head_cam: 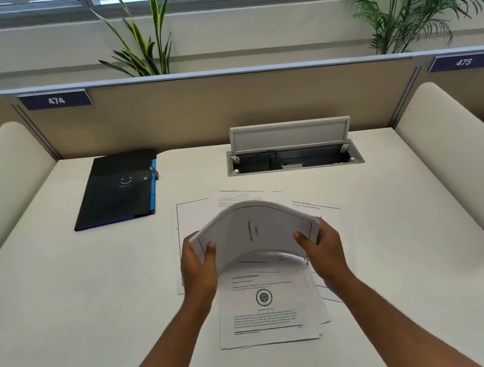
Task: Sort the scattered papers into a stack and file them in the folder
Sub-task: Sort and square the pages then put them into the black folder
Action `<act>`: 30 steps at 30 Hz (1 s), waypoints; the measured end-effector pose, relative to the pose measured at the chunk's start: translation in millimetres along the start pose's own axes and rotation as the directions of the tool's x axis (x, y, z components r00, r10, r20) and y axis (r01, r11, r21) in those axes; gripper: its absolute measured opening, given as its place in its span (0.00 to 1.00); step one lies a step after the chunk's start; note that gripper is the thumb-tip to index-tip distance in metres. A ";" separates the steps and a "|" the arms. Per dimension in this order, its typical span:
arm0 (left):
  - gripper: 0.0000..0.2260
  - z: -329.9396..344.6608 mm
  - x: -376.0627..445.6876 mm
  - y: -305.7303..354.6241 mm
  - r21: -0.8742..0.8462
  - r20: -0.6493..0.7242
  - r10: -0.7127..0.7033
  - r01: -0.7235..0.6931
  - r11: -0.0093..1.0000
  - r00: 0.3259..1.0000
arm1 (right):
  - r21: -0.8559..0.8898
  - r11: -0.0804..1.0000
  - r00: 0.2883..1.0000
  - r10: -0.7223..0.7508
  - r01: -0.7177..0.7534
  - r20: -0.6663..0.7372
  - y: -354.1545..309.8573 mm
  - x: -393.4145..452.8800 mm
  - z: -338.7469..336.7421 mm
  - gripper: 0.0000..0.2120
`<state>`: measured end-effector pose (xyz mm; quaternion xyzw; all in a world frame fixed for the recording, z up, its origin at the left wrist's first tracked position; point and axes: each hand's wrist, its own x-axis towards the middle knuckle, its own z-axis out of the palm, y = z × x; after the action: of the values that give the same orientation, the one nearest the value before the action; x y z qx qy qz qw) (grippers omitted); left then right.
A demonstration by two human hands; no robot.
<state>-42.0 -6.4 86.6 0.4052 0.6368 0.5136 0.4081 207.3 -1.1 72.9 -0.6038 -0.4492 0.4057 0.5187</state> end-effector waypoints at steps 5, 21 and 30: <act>0.14 2.1 1.1 -1.6 0.023 0.001 -0.019 0.019 1.000 1.000 | -0.240 0.948 0.972 -0.228 0.209 -0.056 -9.5 -6.9 4.0 0.30; 0.16 4.4 -3.1 -4.9 0.025 0.018 -0.027 0.027 0.999 0.999 | -0.736 0.519 0.826 -0.555 0.434 0.096 -26.3 -2.3 -4.8 0.30; 0.17 3.6 1.9 -9.0 0.091 0.029 -0.033 0.030 0.995 0.999 | -0.280 0.949 0.975 -0.186 0.146 -0.121 -8.2 2.0 -9.1 0.40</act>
<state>-40.1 -4.8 77.0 0.4208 0.6594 0.4716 0.4071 215.5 -1.1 82.2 -0.6567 -0.5104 0.2501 0.4957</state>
